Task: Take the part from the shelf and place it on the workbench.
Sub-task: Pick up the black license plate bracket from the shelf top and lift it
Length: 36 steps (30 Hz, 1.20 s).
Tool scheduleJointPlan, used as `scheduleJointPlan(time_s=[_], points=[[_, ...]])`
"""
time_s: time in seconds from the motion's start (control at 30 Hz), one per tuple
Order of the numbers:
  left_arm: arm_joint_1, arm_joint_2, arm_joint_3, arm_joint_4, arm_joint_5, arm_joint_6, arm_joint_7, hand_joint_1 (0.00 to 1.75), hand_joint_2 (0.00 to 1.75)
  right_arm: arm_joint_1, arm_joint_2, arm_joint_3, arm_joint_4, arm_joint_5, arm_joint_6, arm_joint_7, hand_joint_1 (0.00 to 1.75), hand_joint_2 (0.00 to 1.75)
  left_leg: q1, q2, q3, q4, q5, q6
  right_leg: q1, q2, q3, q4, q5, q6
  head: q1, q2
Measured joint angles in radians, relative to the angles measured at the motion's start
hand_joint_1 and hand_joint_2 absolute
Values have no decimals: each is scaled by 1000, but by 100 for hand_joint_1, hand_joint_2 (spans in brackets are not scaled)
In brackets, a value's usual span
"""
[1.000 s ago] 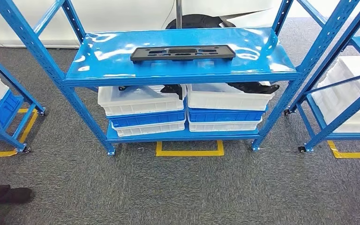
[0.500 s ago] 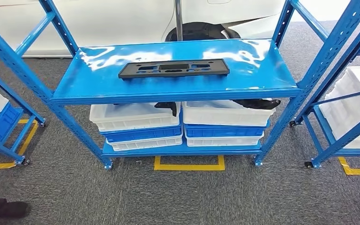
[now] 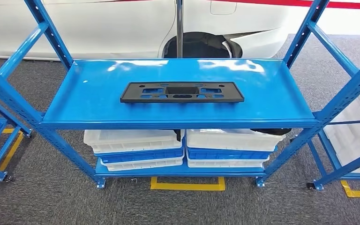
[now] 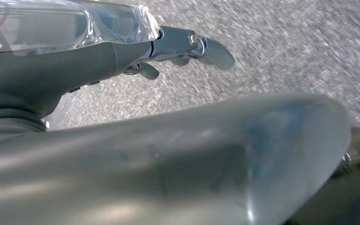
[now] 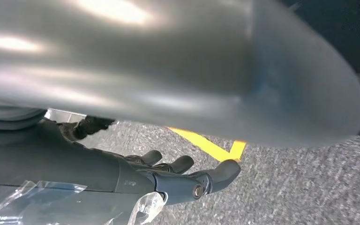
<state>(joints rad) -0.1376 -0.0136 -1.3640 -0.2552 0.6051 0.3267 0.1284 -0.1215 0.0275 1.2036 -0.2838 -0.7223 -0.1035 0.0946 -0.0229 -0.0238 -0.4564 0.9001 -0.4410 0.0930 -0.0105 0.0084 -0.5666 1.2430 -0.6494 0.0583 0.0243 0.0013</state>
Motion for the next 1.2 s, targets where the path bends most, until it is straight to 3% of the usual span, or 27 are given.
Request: scheduleJointPlan(time_s=[0.03, 0.07, 0.1, 0.2, 0.23, 0.3, 0.33, 0.4, 0.43, 0.47, 0.53, 0.57, 0.6, 0.63, 0.7, 0.73, 0.77, 0.83, 0.87, 0.9, 0.97, 1.0, 1.03, 1.07, 1.1, 1.17, 1.2], points=[[2, -1, 0, 0, 0, 0, 0, 0, 0, 4, 0, 3, 0, 5, 0, 0, 0, 0, -1, -3, 22, -2, -18, 0, 3, 0, -31, -15, -42, -1, 0, 0], [4, -1, 0, 0, 0, 0, 0, 0, 0, 8, -1, 6, 1, 9, 0, 0, 0, 0, -2, -6, 45, -5, -35, 0, 6, 0, -53, -49, -56, -4, 1, 0], [4, -2, 0, 0, 0, 0, 0, 0, 0, 12, -1, 9, 2, 11, 0, 0, 0, 0, -4, -9, 68, -10, -51, 0, 10, 2, -69, -99, -27, -9, 1, 0], [2, -6, 0, 0, 1, 0, 0, 0, 0, 21, -6, 16, 5, 13, -1, -2, 0, 0, -8, -22, 136, -39, -103, -6, 21, 18, -77, -273, 231, -28, 1, 0], [-1, -8, 0, 0, 1, 1, 0, 0, 0, 21, -7, 17, 6, 13, -1, -2, 0, 0, -10, -27, 164, -48, -112, -9, 22, 22, -66, -304, 280, -32, 0, 0], [-10, -10, 1, 0, 1, 1, 0, 0, 0, 13, -5, 18, 6, 14, -1, -3, 0, 0, -13, -29, 182, -21, -103, -16, 20, 18, -29, -317, 275, -40, -1, 0], [-13, -10, 1, 0, 1, 1, 0, 0, 0, 10, -5, 19, 6, 14, -2, -4, 0, 0, -14, -22, 159, 42, -81, -22, 17, 13, -12, -320, 265, -45, -3, 0], [-15, -11, 1, 0, 2, 1, -1, 0, 0, 6, -4, 21, 7, 13, -3, -5, 0, 0, -9, -5, 47, 217, -72, -39, 9, 2, 25, -320, 240, -54, -6, 0], [-12, -11, 1, 0, 3, 1, -1, 0, 0, 6, -5, 21, 7, 11, -4, -5, 0, 0, -3, 2, -17, 294, -94, -49, 6, -1, 46, -321, 221, -56, -8, 0], [-8, -11, 1, 0, 4, 1, -1, 0, 0, 7, -5, 22, 8, 8, -5, -5, 0, 0, 4, 4, -75, 343, -136, -57, 2, -2, 67, -321, 202, -55, -9, 0], [1, -12, 1, 0, 5, 3, -3, 0, 0, 11, -5, 22, 8, 1, -8, -3, 0, 0, 15, 6, -161, 354, -234, -70, -6, 0, 118, -322, 161, -47, -9, 0], [4, -11, 1, 0, 5, 6, -4, 0, 0, 14, -5, 22, 8, -1, -10, -2, 0, 0, 17, 7, -190, 326, -255, -72, -10, 1, 145, -324, 141, -43, -9, 0], [8, -11, 2, 0, 5, 10, -6, 0, 0, 16, -5, 22, 9, -3, -14, 0, 0, 0, 19, 8, -216, 275, -233, -72, -13, 1, 177, -329, 120, -39, -9, 0], [12, -11, 2, 0, 5, 14, -7, 0, 0, 19, -5, 22, 9, -5, -19, 1, 0, 0, 18, 9, -234, 211, -154, -67, -16, 1, 205, -337, 101, -35, -9, 0], [22, -8, 2, 0, 7, 18, -7, 0, 0, 19, -3, 22, 9, -8, -27, 3, 0, 0, 10, 6, -247, 85, 68, -53, -17, 12, 267, -360, 66, -22, -5, 0], [25, -8, 2, 1, 9, 17, -7, 0, 0, 16, -2, 22, 9, -10, -30, 4, 0, 0, 5, 3, -239, 51, 145, -46, -17, 20, 297, -380, 53, -15, -3, 0], [24, -7, 3, 1, 11, 16, -7, 0, 0, 10, -1, 22, 9, -10, -32, 5, 0, 0, 0, 1, -226, 38, 176, -43, -17, 28, 327, -404, 43, -8, -2, 1], [7, -8, 3, 1, 15, 12, -9, 0, 0, -1, -1, 22, 9, -11, -35, 6, 0, 0, 1, 0, -197, 33, 166, -34, -18, 30, 379, -452, 28, 1, -2, 0], [-2, -8, 4, 1, 17, 9, -9, 0, 0, -6, -1, 22, 9, -12, -36, 6, 0, 0, 3, 0, -187, 29, 155, -28, -19, 23, 379, -438, 13, 4, -2, 0], [-9, -8, 5, 1, 19, 4, -7, 0, 0, -9, -1, 22, 9, -12, -36, 6, 0, 0, 7, 0, -177, 25, 146, -21, -18, 16, 355, -385, -13, 7, -2, 0], [-11, -10, 7, 1, 21, -7, 2, 0, 0, -10, -2, 22, 10, -11, -34, 7, 0, 0, 9, 1, -163, 24, 128, -13, -16, 4, 236, -196, -77, 11, -2, 0], [-8, -11, 8, 1, 22, -12, 8, 0, 0, -9, -2, 22, 10, -11, -33, 7, 0, 0, 9, 1, -156, 24, 119, -11, -15, 3, 170, -112, -91, 13, -2, 0], [-5, -13, 9, 1, 23, -17, 10, 0, 0, -6, -3, 22, 10, -10, -32, 8, 0, 0, 9, -1, -148, 24, 110, -10, -15, 2, 117, -64, -83, 14, -2, 1], [-1, -13, 10, 1, 23, -21, 12, 0, 0, -3, -3, 22, 10, -10, -32, 8, 0, 0, 9, -4, -139, 24, 101, -11, -14, 2, 81, -62, -46, 14, -2, 1], [3, -14, 11, 1, 23, -23, 13, 0, 0, 1, -4, 22, 10, -9, -32, 9, 0, 0, 9, -7, -129, 24, 93, -12, -14, 2, 65, -105, 14, 12, -2, 1], [7, -15, 13, 1, 23, -31, 13, 0, 0, 8, -6, 22, 10, -6, -31, 9, 0, 0, 8, -15, -114, 25, 80, -18, -12, 3, 59, -237, 138, 4, -2, 1], [9, -16, 14, 1, 23, -35, 12, 0, 0, 9, -7, 22, 10, -4, -31, 9, 0, 0, 7, -18, -112, 26, 75, -22, -10, 3, 59, -284, 174, -1, -3, 1]])
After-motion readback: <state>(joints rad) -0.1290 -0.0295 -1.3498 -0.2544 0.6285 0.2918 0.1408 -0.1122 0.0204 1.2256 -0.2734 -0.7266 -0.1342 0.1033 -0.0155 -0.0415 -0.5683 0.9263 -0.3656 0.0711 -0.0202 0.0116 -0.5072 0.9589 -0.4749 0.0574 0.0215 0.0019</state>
